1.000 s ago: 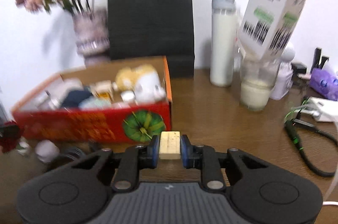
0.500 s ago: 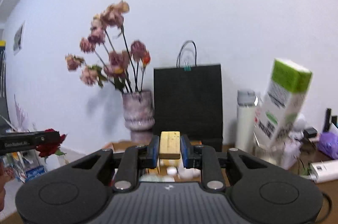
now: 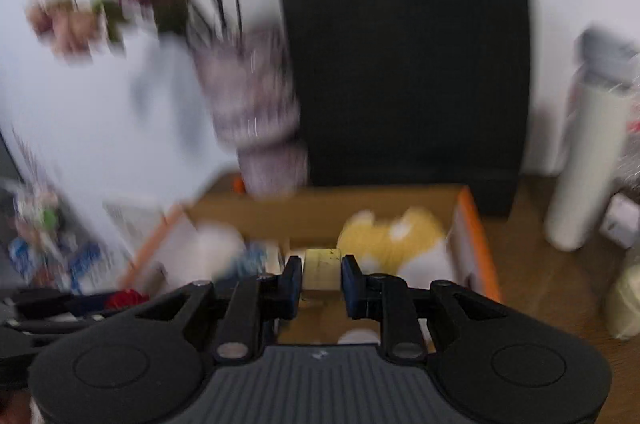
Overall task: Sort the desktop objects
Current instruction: 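Carry the soap bar and rose into the cardboard box and open both grippers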
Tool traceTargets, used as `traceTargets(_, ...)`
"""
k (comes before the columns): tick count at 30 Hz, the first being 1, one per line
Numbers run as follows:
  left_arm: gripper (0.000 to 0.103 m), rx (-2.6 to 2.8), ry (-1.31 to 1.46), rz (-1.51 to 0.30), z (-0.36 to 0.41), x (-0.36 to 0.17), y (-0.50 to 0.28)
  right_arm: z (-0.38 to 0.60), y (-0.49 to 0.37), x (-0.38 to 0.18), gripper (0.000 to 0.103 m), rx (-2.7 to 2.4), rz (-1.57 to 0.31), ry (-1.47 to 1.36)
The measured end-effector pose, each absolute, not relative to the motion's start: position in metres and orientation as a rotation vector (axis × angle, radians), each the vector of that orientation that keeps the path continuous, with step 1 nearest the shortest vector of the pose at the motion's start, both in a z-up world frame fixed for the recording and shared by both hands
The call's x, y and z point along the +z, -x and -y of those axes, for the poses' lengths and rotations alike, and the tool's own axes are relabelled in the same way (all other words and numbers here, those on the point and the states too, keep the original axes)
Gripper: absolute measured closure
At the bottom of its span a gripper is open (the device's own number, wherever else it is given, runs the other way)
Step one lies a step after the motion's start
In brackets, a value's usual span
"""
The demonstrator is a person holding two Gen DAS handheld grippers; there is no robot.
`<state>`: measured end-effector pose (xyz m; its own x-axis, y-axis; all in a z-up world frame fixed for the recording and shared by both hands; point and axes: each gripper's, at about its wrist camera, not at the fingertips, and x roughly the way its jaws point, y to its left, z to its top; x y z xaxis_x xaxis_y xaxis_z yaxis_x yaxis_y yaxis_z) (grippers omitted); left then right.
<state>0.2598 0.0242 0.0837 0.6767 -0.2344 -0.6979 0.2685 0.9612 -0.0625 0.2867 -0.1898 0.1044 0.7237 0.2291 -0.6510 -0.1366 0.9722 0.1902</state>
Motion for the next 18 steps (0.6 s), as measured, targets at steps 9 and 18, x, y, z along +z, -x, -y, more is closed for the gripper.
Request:
traceTargets(9,0.061,-0.270,-0.034,-0.908,-0.036,0.066,-0.296,0.176,-0.342,0.039,0.083,0.146,-1.007,-0.049)
traceTargets(18,0.011,-0.238,0.008,-0.860,-0.039,0.094,-0.282,0.191,-0.325,0.071,0.062,0.196,-0.941,-0.138)
